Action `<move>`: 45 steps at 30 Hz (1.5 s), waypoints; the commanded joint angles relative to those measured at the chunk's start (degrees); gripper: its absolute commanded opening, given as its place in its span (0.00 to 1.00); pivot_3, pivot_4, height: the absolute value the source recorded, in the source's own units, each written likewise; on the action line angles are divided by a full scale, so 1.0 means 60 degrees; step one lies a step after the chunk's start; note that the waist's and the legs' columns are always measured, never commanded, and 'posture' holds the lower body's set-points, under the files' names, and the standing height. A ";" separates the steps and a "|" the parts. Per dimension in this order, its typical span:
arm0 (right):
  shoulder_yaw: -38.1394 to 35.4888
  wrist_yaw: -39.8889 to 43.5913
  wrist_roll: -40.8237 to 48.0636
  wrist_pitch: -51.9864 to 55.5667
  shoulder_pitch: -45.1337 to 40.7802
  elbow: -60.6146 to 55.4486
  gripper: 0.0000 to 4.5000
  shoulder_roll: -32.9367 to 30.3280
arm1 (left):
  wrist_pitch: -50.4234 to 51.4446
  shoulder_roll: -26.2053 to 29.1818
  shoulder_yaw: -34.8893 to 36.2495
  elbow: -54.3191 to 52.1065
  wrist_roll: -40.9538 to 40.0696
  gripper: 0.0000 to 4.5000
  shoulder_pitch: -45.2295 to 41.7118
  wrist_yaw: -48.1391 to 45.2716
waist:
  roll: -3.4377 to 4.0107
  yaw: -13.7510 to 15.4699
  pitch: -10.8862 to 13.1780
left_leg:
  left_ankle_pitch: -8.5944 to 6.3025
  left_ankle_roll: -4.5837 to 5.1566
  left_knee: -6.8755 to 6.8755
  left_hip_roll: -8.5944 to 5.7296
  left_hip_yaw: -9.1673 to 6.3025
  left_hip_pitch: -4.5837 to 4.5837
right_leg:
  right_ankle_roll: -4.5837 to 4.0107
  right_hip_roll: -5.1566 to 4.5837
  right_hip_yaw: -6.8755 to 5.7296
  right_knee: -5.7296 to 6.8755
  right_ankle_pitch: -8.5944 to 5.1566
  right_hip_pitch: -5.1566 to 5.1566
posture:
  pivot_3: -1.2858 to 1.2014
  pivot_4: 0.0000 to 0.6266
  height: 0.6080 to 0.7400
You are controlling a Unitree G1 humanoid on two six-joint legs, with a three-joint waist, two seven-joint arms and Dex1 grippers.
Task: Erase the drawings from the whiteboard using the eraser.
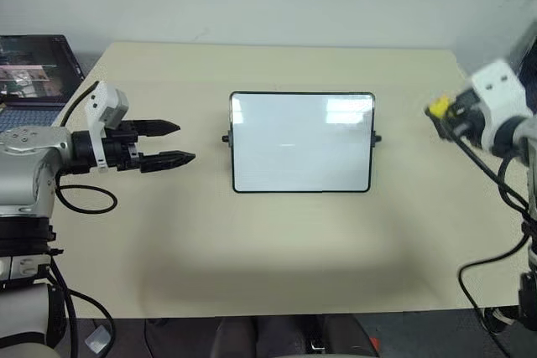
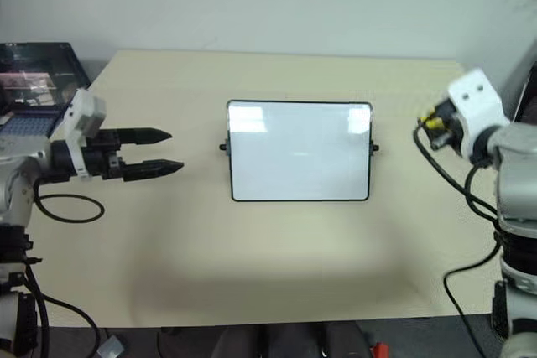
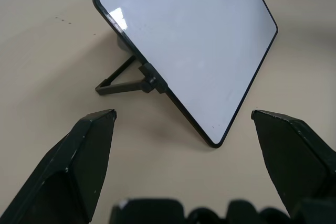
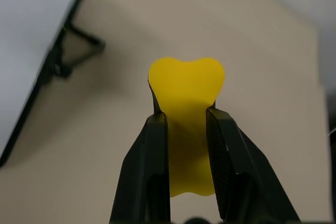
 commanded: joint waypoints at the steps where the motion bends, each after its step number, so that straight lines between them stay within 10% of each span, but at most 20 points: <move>1: -0.0515 0.0133 0.0650 0.0267 0.0321 0.0350 0.14 -0.0481 | -0.0117 0.0002 0.0246 -0.0359 -0.0119 1.00 0.0015 0.0015 | 0.0001 -0.0082 0.0001 | 0.0000 0.0000 0.0002 0.0005 -0.0002 0.0003 | 0.0000 0.0001 -0.0001 0.0005 0.0000 0.0000 | 0.52 0.24 1.00; 27: -0.1253 -0.0786 0.2300 0.0203 0.3338 0.1492 0.14 -0.1451 | 0.0675 -0.0069 0.0175 -0.1133 -0.0234 1.00 -0.0167 0.0431 | 0.0003 -0.0123 0.0002 | 0.0001 0.0000 0.0007 0.0009 -0.0004 0.0022 | 0.0009 0.0029 0.0005 0.0009 0.0001 0.0020 | 0.52 0.24 1.00; 37: -0.1302 -0.0998 0.2543 0.0250 0.3181 0.1463 0.99 -0.1805 | 0.0831 0.0003 0.0279 -0.1291 -0.0272 1.00 -0.0110 0.0555 | 0.0004 -0.0120 0.0002 | 0.0001 -0.0001 0.0007 0.0008 -0.0005 0.0028 | 0.0009 0.0029 0.0003 0.0009 0.0001 0.0026 | 0.52 0.24 1.00; 45: -0.1920 -0.1480 0.2808 -0.0025 0.1866 0.0297 1.00 -0.2167 | 0.0224 -0.0347 0.1460 -0.0884 0.0006 1.00 0.0156 0.2555 | 0.0014 -0.0161 0.0009 | 0.0001 -0.0001 0.0005 0.0017 -0.0007 0.0041 | 0.0009 0.0028 0.0007 0.0011 0.0001 0.0030 | 0.52 0.24 1.00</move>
